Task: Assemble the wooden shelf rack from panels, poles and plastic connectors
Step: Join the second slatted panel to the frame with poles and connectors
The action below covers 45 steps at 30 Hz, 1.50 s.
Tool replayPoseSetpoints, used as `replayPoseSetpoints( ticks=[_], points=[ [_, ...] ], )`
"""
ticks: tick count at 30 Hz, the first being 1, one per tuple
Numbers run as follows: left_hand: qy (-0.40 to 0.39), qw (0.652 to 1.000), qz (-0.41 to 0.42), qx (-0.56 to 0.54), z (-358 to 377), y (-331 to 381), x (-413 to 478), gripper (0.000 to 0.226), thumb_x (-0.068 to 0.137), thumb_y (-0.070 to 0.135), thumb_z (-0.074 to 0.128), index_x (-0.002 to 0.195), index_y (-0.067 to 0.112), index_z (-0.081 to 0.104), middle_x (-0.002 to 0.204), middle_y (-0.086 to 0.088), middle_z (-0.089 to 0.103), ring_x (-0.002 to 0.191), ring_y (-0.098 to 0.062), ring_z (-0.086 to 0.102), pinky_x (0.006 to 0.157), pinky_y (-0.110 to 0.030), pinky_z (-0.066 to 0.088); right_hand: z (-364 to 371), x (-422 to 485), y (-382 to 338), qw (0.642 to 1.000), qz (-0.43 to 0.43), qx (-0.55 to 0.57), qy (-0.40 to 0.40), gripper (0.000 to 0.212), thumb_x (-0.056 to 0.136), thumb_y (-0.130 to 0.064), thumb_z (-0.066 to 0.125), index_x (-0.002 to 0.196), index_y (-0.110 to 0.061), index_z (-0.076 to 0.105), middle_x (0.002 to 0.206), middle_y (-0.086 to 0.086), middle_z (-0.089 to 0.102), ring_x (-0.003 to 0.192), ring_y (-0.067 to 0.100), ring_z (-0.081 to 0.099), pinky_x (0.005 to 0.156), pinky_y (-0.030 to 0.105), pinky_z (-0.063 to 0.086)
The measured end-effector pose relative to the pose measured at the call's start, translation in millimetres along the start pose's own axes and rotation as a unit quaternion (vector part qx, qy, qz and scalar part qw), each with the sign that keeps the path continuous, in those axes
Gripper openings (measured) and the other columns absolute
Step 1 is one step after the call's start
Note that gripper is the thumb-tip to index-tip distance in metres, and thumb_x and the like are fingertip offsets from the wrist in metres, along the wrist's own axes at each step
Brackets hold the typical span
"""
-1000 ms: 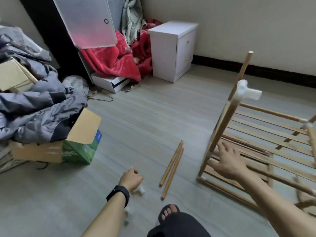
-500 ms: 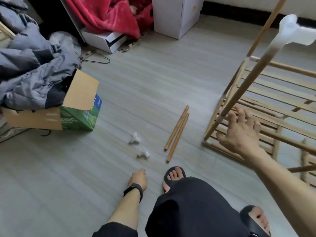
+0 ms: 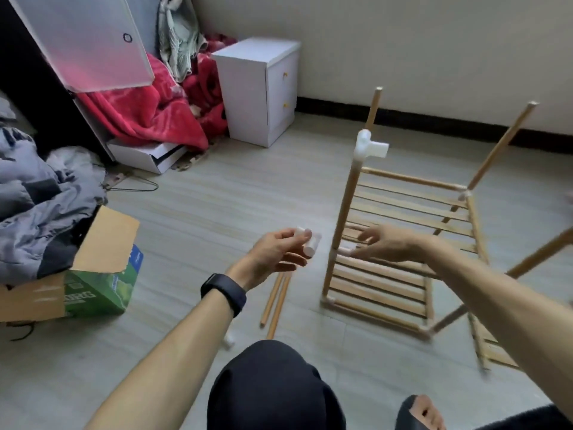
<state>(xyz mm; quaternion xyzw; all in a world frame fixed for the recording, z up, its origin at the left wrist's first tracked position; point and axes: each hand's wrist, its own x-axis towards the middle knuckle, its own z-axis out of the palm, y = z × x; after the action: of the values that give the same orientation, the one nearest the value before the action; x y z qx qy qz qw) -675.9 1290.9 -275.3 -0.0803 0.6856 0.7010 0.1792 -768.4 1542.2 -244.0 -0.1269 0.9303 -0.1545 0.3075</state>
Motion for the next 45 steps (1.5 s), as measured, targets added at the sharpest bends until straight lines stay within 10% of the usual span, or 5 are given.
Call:
replayPoseSetpoints(
  ticks=[5, 9, 17, 45],
  points=[
    [-0.082, 0.992, 0.087, 0.029, 76, 105, 18, 0.041, 0.097, 0.045, 0.061, 0.113, 0.009, 0.071, 0.093, -0.005, 0.068, 0.079, -0.016, 0.065, 0.072, -0.026, 0.053, -52, -91, 9, 0.926, -0.156, 0.321, 0.125, 0.038, 0.084, -0.052, 0.07, 0.118, -0.038, 0.063, 0.104, -0.005, 0.075, 0.093, 0.014, 0.074, 0.072, 0.021, 0.059],
    [-0.108, 0.987, 0.123, 0.008, 142, 146, 31, 0.041, 0.1, 0.043, 0.057, 0.12, 0.008, 0.068, 0.097, -0.006, 0.07, 0.08, -0.015, 0.068, 0.073, -0.027, 0.052, -63, -136, 40, 0.823, -0.189, 0.462, 0.271, 0.027, 0.098, -0.037, 0.063, 0.123, -0.028, 0.066, 0.109, 0.004, 0.076, 0.092, 0.024, 0.076, 0.075, 0.029, 0.061],
    [-0.215, 0.97, 0.104, -0.05, 241, 145, 47, 0.035, 0.093, 0.034, 0.066, 0.125, 0.017, 0.067, 0.104, -0.005, 0.073, 0.089, -0.017, 0.07, 0.077, -0.03, 0.054, -57, -167, 110, 0.738, -0.14, 0.554, 0.359, 0.033, 0.098, -0.035, 0.063, 0.13, -0.023, 0.064, 0.113, 0.006, 0.072, 0.098, 0.023, 0.075, 0.076, 0.028, 0.061],
    [-0.177, 0.968, 0.169, 0.06, 343, 164, 97, 0.035, 0.095, 0.039, 0.067, 0.122, 0.017, 0.07, 0.097, -0.002, 0.072, 0.089, -0.017, 0.07, 0.073, -0.027, 0.052, -75, -179, 182, 0.701, -0.03, 0.535, 0.47, 0.028, 0.094, -0.049, 0.067, 0.108, -0.027, 0.077, 0.099, -0.003, 0.077, 0.093, 0.014, 0.073, 0.075, 0.027, 0.056]
  ],
)
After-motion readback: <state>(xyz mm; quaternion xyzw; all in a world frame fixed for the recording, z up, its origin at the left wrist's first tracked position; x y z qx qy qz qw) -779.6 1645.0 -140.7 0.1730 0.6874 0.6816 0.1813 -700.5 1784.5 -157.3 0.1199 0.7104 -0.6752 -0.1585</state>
